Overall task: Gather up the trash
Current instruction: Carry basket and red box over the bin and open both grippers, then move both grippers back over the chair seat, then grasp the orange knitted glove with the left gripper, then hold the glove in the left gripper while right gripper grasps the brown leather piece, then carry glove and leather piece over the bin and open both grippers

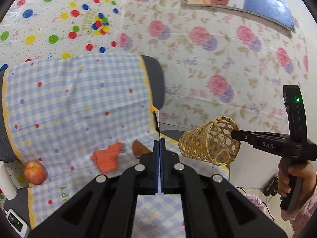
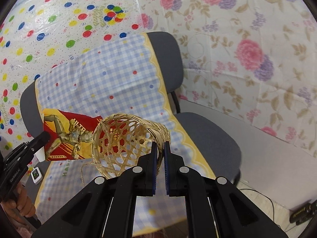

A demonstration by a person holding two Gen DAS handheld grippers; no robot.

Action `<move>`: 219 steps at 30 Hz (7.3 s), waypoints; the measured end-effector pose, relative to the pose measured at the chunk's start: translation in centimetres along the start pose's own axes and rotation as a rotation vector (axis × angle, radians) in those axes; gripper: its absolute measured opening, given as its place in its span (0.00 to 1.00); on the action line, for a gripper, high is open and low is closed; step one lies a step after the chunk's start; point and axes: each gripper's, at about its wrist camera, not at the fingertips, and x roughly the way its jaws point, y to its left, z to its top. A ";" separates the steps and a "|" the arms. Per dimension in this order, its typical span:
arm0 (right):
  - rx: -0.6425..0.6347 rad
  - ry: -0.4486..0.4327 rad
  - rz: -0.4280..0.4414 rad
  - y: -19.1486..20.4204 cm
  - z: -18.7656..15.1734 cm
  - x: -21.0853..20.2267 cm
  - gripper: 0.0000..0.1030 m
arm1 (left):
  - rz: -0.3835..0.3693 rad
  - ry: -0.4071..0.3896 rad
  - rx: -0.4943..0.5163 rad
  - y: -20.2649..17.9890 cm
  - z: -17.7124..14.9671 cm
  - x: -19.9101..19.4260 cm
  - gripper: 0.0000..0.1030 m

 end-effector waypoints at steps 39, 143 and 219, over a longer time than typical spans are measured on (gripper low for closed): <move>0.269 0.203 -0.313 -14.3 -17.1 -13.1 0.09 | -0.424 0.285 0.182 -19.9 -9.1 3.0 0.00; -0.073 0.290 0.074 6.4 2.0 25.5 0.41 | 0.274 0.310 -0.311 16.0 -1.9 10.9 0.23; 0.099 0.186 -0.427 -14.0 -16.2 -11.5 0.36 | -0.412 0.359 0.166 -22.6 -10.0 7.5 0.62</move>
